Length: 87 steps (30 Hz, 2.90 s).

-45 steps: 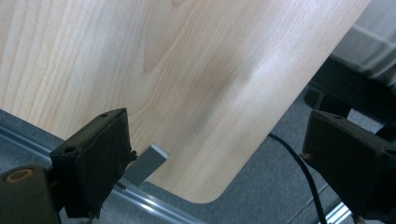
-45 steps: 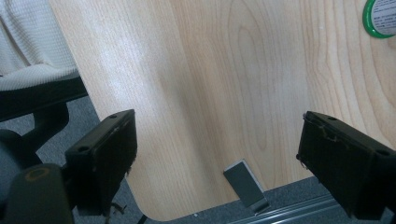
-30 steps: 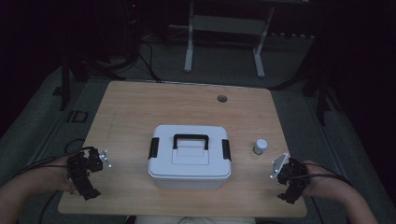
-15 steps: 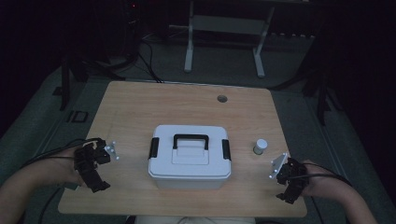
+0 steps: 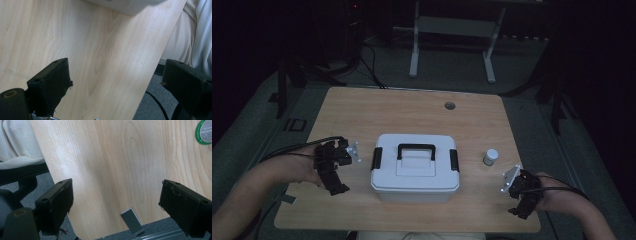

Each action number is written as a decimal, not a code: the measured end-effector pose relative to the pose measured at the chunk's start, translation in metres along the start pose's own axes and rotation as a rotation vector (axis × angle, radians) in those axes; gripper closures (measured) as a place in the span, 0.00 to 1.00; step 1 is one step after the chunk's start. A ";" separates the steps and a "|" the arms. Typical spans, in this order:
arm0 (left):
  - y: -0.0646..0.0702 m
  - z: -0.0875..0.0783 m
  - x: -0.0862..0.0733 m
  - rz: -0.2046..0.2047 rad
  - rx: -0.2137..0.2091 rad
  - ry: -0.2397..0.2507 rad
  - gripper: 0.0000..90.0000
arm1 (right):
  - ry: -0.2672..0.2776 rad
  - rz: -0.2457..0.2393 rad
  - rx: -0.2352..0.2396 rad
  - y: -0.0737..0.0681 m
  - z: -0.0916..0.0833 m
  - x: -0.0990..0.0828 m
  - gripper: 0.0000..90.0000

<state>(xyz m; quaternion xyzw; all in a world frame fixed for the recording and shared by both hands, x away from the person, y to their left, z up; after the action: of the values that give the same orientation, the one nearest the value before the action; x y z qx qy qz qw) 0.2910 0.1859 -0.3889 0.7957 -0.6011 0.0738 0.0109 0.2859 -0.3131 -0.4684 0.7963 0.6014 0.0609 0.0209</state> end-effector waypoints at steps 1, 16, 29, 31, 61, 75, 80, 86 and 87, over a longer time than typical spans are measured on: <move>-0.001 -0.001 0.004 0.010 -0.004 0.007 0.09 | -0.002 0.001 -0.002 0.000 -0.001 0.000 0.13; -0.021 -0.007 0.064 0.081 -0.017 0.036 0.09 | 0.016 -0.020 -0.002 -0.005 -0.003 0.003 0.13; -0.027 -0.014 0.113 0.152 -0.016 0.049 0.12 | 0.018 -0.023 0.004 -0.005 -0.002 0.003 0.13; -0.027 -0.014 0.119 0.159 -0.007 0.052 0.12 | 0.018 -0.025 0.005 -0.005 -0.002 0.003 0.13; -0.035 -0.004 0.182 0.275 -0.032 0.066 0.66 | 0.031 -0.055 0.005 -0.004 -0.002 0.009 0.15; -0.037 0.010 0.195 0.289 -0.093 -0.024 0.90 | 0.028 -0.069 0.006 -0.003 -0.001 0.011 0.16; -0.035 0.008 0.194 0.290 -0.117 -0.014 0.93 | 0.032 -0.067 0.004 -0.003 -0.002 0.011 0.16; -0.031 0.003 0.193 0.287 -0.108 0.000 0.93 | 0.035 -0.063 0.003 -0.004 -0.003 0.012 0.16; -0.031 0.002 0.193 0.289 -0.105 -0.001 0.93 | 0.035 -0.061 0.002 -0.004 -0.003 0.012 0.16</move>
<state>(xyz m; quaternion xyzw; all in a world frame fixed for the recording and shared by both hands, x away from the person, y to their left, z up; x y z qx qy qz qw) 0.3724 0.0102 -0.3634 0.6994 -0.7123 0.0424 0.0415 0.2848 -0.3002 -0.4651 0.7764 0.6258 0.0737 0.0116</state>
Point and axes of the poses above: each handheld gripper's, and its own axes: z roughly forward along the jaws, x roughly out of its top, y roughly to its right, the point moved 1 cm from there along z, roughly forward along the jaws, and after that the axes turned 3 degrees about z, right-handed, at the moved point
